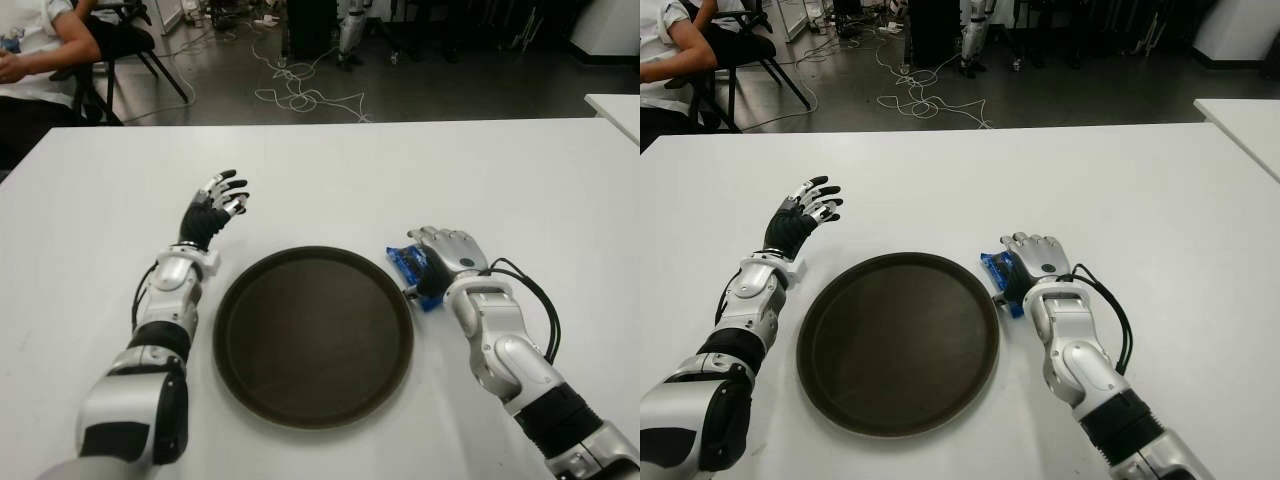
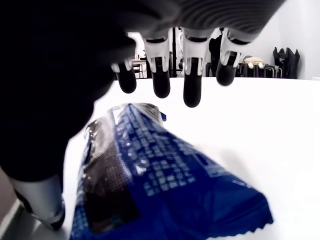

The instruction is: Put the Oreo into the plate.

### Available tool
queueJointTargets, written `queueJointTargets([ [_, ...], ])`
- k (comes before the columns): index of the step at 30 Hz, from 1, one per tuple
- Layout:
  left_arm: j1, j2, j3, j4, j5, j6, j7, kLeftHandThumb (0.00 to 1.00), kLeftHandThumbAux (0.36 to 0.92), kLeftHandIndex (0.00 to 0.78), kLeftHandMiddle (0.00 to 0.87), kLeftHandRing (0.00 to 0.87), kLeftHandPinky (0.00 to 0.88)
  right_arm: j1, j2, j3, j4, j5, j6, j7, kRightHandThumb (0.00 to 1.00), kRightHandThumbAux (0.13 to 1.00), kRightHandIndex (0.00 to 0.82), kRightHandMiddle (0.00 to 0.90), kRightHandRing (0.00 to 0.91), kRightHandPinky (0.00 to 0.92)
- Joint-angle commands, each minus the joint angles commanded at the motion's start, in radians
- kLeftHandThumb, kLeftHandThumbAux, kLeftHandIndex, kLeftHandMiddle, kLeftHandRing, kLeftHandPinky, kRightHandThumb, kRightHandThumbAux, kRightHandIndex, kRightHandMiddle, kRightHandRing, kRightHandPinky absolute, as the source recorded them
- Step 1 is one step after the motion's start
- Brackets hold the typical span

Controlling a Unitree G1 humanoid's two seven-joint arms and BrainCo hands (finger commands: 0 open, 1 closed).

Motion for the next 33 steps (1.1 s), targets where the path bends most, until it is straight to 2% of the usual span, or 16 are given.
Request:
queueJointTargets([
  [8, 0.001, 0.002, -0.007, -0.003, 0.009, 0.002, 0.011, 0.032, 0.744, 0.171, 0.23, 0.226, 0.254, 0.008, 0.011, -0.002, -0.004, 0.0, 0.016, 0.008, 0.0, 0.682, 0.093, 0.132, 0.127, 0.101],
  [12, 0.0, 0.003, -0.008, -0.001, 0.009, 0.008, 0.014, 0.037, 0.734, 0.173, 0.235, 0.231, 0.257, 0.007, 0.016, -0.006, 0.02, 0.01, 0.0, -0.019, 0.0, 0.693, 0.099, 0.138, 0.139, 0.115],
  [15, 0.0, 0.002, -0.006, -0.001, 0.007, 0.01, 0.014, 0.038, 0.732, 0.172, 0.236, 0.232, 0.259, -0.012, 0.03, -0.006, 0.087, 0.021, -0.019, -0.055, 0.0, 0.693, 0.1, 0.14, 0.141, 0.114],
  [22, 0.003, -0.001, -0.005, -0.006, 0.003, 0.011, 0.011, 0.036, 0.728, 0.165, 0.231, 0.226, 0.251, -0.027, 0.049, -0.016, 0.176, 0.053, -0.062, -0.139, 0.0, 0.701, 0.158, 0.2, 0.21, 0.196],
  [26, 0.004, -0.002, -0.003, -0.009, 0.0, 0.012, 0.007, 0.032, 0.729, 0.16, 0.229, 0.225, 0.254, -0.054, 0.067, -0.021, 0.287, 0.094, -0.114, -0.211, 0.0, 0.707, 0.178, 0.223, 0.235, 0.225],
  [33, 0.007, -0.007, 0.003, -0.013, -0.011, 0.01, -0.003, 0.032, 0.724, 0.156, 0.229, 0.223, 0.25, -0.071, 0.066, -0.02, 0.338, 0.132, -0.156, -0.248, 0.0, 0.714, 0.187, 0.241, 0.26, 0.254],
])
